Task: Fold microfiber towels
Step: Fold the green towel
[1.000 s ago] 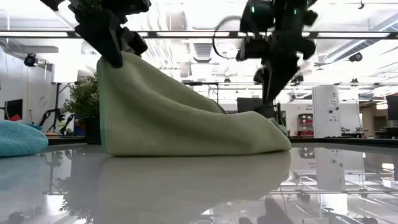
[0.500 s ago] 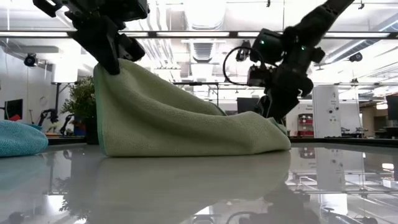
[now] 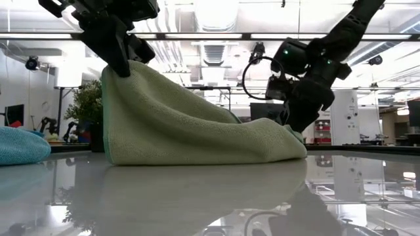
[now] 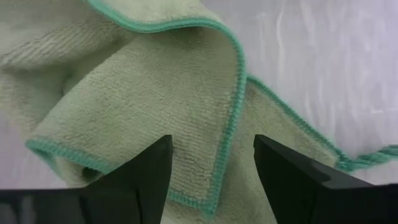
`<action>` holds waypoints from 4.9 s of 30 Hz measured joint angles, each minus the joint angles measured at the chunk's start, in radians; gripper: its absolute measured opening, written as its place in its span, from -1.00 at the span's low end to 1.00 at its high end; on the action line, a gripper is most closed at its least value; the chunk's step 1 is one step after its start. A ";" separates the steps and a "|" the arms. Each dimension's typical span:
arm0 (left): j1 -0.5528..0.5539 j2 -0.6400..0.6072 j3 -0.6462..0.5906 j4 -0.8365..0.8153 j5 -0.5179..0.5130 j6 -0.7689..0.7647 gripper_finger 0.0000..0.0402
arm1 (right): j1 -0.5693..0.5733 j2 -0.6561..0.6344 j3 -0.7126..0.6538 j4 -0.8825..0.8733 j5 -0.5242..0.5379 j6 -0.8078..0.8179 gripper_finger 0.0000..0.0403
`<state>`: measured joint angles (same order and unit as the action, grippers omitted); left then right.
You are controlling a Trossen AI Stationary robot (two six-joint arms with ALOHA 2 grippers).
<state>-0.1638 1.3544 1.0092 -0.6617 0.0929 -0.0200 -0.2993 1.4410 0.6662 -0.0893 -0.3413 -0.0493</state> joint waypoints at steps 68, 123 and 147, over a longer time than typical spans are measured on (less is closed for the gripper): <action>-0.051 -0.005 0.070 0.092 -0.352 0.165 -1.00 | 0.329 -0.499 0.511 -1.045 0.271 0.127 -0.96; -0.226 0.285 -0.156 0.526 -0.024 -0.445 -0.22 | 0.736 -0.123 0.256 -0.607 -0.024 0.522 -0.96; -0.238 0.306 -0.159 0.546 0.003 -0.345 -1.00 | 0.736 -0.116 0.254 -0.601 -0.014 0.517 -0.96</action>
<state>-0.4016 1.6600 0.8505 -0.1158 0.0959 -0.3649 0.4366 1.3254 0.9203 -0.6902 -0.3553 0.4679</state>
